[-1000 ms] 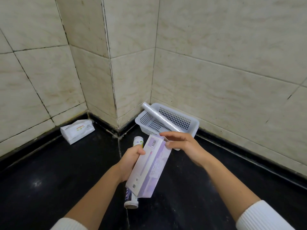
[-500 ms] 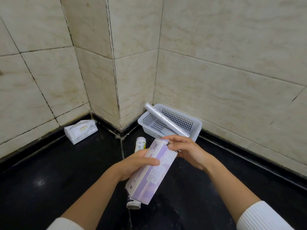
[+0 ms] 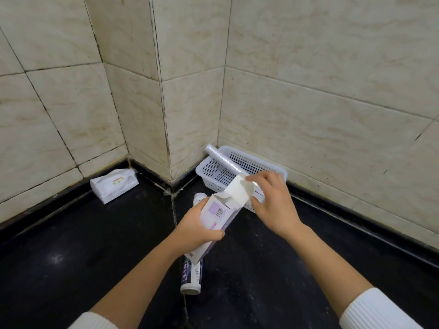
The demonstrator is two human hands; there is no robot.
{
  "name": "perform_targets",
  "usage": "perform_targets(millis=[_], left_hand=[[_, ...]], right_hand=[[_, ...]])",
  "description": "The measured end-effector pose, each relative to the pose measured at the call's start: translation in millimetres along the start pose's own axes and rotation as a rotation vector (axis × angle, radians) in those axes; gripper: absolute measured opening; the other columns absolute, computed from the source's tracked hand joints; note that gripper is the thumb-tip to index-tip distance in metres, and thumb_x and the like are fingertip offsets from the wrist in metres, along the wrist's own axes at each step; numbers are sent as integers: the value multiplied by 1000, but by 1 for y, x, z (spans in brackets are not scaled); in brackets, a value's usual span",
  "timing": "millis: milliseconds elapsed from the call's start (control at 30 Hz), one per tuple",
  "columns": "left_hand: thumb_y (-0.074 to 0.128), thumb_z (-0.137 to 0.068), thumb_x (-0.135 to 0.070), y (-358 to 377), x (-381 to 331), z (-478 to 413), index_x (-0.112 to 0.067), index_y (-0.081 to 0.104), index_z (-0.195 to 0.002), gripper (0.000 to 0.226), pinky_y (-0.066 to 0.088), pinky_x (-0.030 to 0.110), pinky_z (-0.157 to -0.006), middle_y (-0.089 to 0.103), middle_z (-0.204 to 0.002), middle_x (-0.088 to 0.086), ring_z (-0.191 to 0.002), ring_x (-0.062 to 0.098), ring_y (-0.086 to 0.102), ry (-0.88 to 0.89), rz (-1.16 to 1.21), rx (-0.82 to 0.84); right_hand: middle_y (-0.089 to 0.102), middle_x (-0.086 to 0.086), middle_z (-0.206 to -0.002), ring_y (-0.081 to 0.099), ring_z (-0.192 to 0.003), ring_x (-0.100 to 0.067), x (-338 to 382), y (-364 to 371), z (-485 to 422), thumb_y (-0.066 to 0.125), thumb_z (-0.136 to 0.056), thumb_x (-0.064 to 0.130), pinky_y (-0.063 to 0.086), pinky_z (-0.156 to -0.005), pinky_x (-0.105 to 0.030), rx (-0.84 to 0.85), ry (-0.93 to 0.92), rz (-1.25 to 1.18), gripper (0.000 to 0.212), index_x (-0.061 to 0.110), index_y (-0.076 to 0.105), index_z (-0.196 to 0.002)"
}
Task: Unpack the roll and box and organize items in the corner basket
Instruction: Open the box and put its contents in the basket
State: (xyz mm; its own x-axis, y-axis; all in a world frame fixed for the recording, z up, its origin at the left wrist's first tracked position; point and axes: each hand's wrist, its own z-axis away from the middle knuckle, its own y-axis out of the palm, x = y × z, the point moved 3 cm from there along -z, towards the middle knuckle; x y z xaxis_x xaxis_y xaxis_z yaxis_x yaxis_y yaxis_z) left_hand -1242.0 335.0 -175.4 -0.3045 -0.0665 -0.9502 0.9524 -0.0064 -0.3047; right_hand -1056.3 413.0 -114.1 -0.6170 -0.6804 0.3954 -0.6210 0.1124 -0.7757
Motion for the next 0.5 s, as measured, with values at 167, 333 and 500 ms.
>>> perform_targets(millis=[167, 333, 500], left_hand=[[74, -57, -26, 4, -2, 2, -53, 44, -125, 79, 56, 24, -80, 59, -111, -16, -103, 4, 61, 112, -70, -106], [73, -57, -32, 6, -5, 4, -55, 38, -131, 85, 56, 27, -79, 53, -111, -20, -100, 2, 59, 180, -218, -175], [71, -58, -34, 8, -8, 3, -55, 33, -134, 88, 50, 21, -80, 49, -110, -27, -104, -2, 53, 235, -309, -209]], right_hand=[[70, 5, -104, 59, -93, -5, 10, 2, -2, 61, -85, 12, 44, -83, -21, 251, 49, -136, 19, 17, 75, -97], [73, 3, -90, 64, -81, -7, 16, 4, -5, 67, -80, 24, 51, -75, -25, 392, 316, -490, 15, 22, 73, -93], [73, -3, -94, 68, -92, -20, 19, 9, -6, 71, -75, 30, 54, -87, -41, 436, 393, -549, 26, 17, 71, -97]])
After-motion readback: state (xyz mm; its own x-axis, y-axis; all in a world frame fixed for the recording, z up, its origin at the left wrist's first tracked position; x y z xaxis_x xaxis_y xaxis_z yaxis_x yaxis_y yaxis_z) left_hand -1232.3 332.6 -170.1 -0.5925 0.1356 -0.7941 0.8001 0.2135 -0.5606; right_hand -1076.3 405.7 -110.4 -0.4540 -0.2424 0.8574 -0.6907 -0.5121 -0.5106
